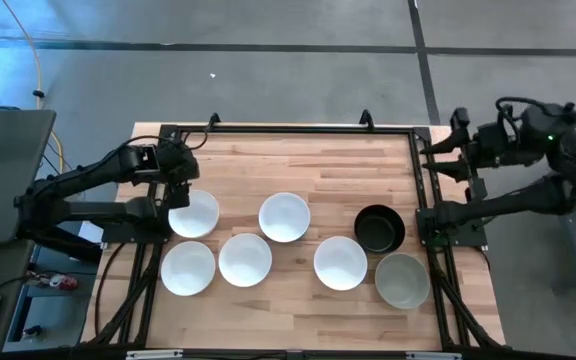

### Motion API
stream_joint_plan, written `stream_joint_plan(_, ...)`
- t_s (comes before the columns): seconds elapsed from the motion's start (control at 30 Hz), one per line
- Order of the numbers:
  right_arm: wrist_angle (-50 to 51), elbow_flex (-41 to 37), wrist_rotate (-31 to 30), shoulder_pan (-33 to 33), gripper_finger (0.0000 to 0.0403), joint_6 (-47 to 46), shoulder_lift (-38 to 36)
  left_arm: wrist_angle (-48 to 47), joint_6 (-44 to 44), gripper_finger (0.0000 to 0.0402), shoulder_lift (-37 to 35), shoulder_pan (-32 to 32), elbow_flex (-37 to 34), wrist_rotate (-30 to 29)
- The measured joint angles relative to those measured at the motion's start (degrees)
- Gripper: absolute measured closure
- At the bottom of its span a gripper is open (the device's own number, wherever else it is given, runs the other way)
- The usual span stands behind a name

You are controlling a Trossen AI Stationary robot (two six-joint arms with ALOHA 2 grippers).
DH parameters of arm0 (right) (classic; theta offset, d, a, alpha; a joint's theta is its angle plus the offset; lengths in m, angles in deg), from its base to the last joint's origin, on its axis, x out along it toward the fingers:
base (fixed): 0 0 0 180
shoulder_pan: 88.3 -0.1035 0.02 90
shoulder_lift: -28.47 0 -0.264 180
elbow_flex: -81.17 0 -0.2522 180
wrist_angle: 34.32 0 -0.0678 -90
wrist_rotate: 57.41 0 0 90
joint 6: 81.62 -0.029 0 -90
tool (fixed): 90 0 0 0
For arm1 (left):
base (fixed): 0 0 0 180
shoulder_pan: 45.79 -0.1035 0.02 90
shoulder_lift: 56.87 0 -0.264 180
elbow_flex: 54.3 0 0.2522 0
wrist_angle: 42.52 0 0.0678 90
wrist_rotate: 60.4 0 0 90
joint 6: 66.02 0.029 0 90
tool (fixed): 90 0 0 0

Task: Nest bowls inside each other
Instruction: Stack the white bowl on top of the white bowl

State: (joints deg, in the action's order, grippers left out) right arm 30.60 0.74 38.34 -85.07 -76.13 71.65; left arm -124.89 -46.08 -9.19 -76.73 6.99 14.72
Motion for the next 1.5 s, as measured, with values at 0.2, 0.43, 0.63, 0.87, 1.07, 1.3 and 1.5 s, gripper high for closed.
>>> stream_joint_plan(0.2,-4.62,-12.14,-1.70,0.00,0.0284,-4.09,-7.92,-0.03,1.73,0.0186,1.91,-3.98,0.00,2.39)
stream_joint_plan(0.43,-10.66,-21.28,-1.72,0.00,0.0284,-5.59,-14.44,-0.05,2.37,0.0186,6.80,-8.60,0.00,10.52)
stream_joint_plan(0.63,-12.22,-24.70,-1.24,0.00,0.0284,-7.63,-16.71,2.05,4.22,0.0186,12.60,-10.82,0.00,13.42)
stream_joint_plan(0.87,-12.47,-26.00,-1.17,0.00,0.0284,-7.65,-16.99,3.74,5.67,0.0186,20.09,-11.84,0.00,16.19)
stream_joint_plan(1.07,-12.45,-26.00,-1.06,0.00,0.0284,-7.65,-16.99,4.83,6.75,0.0186,24.48,-11.84,-1.99,16.21)
stream_joint_plan(1.3,-12.45,-26.00,-1.05,0.00,0.0284,-6.62,-16.99,8.01,5.96,0.0191,23.95,-11.80,-8.52,15.60)
stream_joint_plan(1.5,-13.89,-26.00,-1.05,0.00,0.0284,-5.36,-16.99,8.25,5.54,0.0221,21.67,-11.80,-7.32,15.51)
